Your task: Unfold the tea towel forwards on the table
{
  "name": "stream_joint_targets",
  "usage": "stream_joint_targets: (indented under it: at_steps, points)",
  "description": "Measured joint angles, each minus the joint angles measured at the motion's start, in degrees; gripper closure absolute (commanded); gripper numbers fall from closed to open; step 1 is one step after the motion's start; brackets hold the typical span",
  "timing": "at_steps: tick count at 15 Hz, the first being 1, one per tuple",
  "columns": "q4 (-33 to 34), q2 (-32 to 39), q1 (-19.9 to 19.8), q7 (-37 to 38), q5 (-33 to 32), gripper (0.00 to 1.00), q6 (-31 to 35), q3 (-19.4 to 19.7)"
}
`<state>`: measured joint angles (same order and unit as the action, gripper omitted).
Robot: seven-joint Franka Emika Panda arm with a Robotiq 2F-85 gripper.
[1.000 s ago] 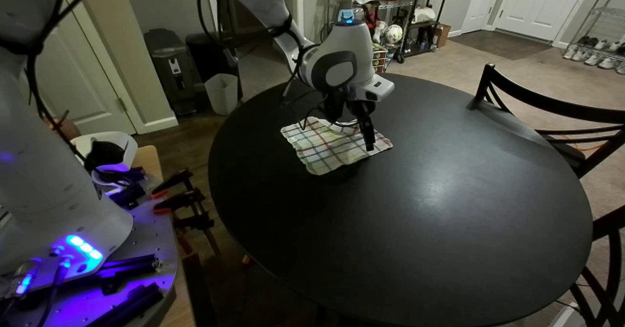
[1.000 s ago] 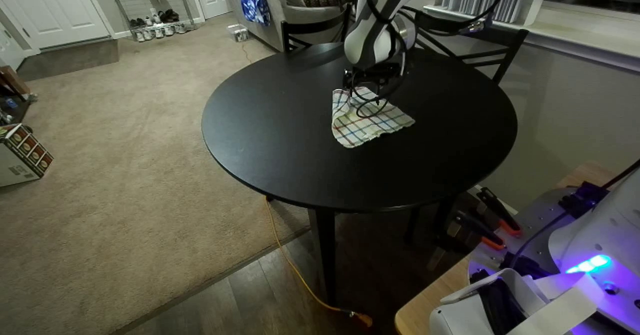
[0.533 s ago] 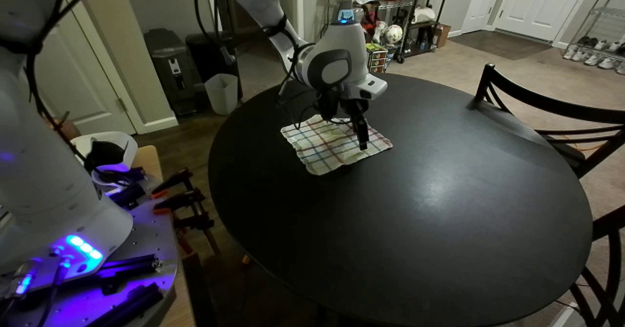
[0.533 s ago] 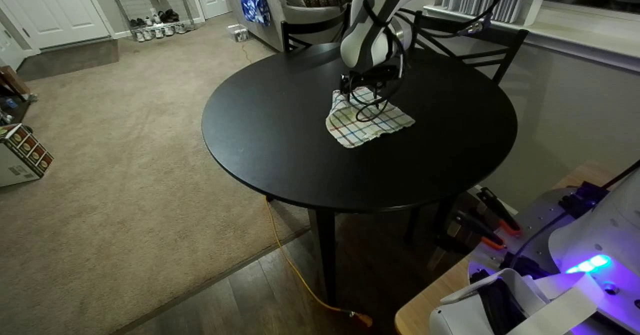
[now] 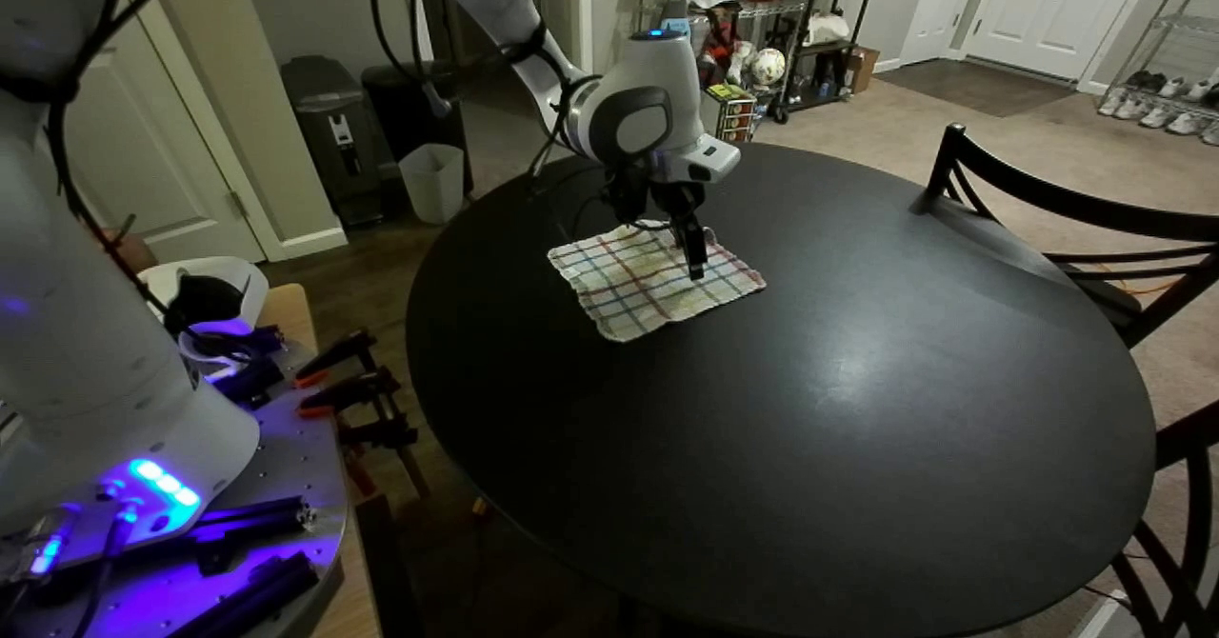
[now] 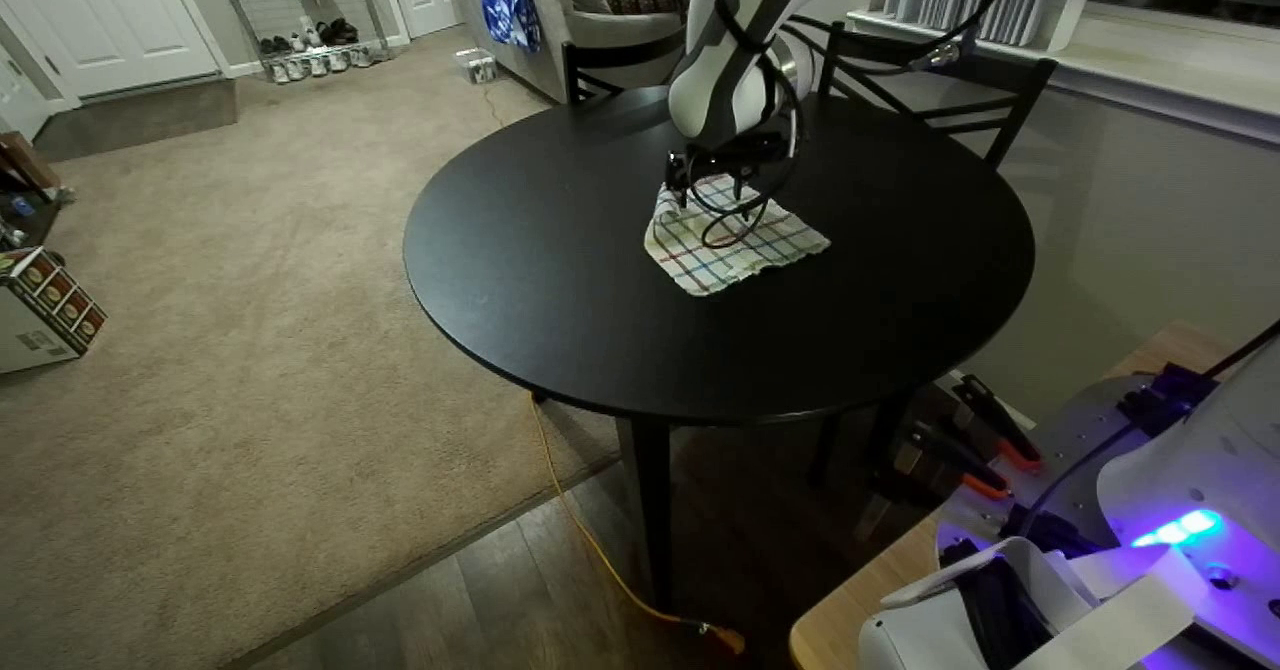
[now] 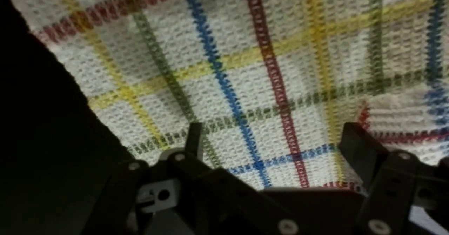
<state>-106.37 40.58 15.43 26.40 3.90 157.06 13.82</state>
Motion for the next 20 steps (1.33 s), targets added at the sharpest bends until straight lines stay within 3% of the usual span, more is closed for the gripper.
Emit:
stream_joint_targets:
  at_steps: [12,20]
  points:
    - [-0.4,-0.6,5.7,0.0,-1.0,0.00,-2.2,-4.3]
    - [-0.4,-0.6,4.4,0.0,-1.1,0.00,-2.3,-4.1]
